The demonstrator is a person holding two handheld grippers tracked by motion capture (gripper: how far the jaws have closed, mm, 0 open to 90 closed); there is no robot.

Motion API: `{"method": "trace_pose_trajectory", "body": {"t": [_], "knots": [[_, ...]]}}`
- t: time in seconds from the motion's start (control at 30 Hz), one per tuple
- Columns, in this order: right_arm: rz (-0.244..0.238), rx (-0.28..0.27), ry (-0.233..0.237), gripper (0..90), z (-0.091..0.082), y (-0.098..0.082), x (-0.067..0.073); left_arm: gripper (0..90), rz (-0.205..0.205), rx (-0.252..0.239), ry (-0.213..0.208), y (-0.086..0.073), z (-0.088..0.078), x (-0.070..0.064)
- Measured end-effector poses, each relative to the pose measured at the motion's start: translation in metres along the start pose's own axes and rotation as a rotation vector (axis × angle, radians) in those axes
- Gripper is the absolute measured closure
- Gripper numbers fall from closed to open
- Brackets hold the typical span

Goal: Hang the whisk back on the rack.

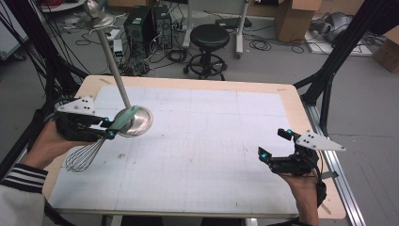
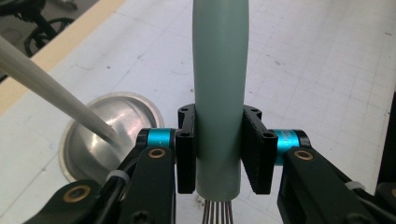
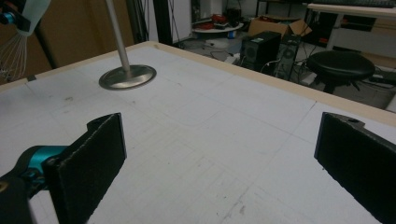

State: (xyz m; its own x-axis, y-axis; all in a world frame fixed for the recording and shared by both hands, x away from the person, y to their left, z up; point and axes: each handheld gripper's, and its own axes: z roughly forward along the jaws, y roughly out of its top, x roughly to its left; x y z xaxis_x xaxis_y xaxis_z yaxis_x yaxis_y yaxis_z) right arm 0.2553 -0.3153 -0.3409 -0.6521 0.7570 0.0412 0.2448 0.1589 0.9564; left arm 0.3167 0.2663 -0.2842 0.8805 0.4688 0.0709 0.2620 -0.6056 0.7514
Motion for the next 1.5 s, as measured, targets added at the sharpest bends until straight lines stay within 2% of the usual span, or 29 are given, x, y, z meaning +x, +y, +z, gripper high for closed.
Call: {"method": "trace_pose_trajectory", "body": {"t": [0.03,0.17,0.27,0.43,0.73,0.9,1.37,1.5], "knots": [[0.0,0.0,0.0,0.8,0.0,0.0,0.0,69.4,-0.01,-0.02,-0.006,0.0,-0.001,0.0],[-0.001,0.002,0.0,0.8,0.001,0.0,0.0,69.4,-0.012,-0.047,-0.034,-0.001,-0.009,0.005],[-0.003,0.002,-0.002,0.8,0.001,-0.001,-0.001,69.4,0.009,-0.059,-0.051,-0.003,-0.015,0.008],[0.006,0.004,-0.004,0.8,0.0,-0.002,-0.001,69.4,0.006,-0.095,-0.07,-0.003,-0.028,0.017],[0.012,0.007,-0.006,0.8,0.0,-0.003,-0.003,69.4,0.008,-0.126,-0.064,0.003,-0.049,0.031],[0.007,0.005,-0.006,0.8,-0.001,-0.003,-0.003,69.4,-0.007,-0.155,-0.051,0.003,-0.06,0.04],[0.0,0.015,0.019,0.8,-0.002,-0.003,-0.002,69.4,-0.018,-0.216,0.003,0.006,-0.095,0.058],[0.0,0.018,0.017,0.8,-0.001,-0.003,-0.002,69.4,-0.026,-0.234,0.028,0.005,-0.104,0.063]]}}
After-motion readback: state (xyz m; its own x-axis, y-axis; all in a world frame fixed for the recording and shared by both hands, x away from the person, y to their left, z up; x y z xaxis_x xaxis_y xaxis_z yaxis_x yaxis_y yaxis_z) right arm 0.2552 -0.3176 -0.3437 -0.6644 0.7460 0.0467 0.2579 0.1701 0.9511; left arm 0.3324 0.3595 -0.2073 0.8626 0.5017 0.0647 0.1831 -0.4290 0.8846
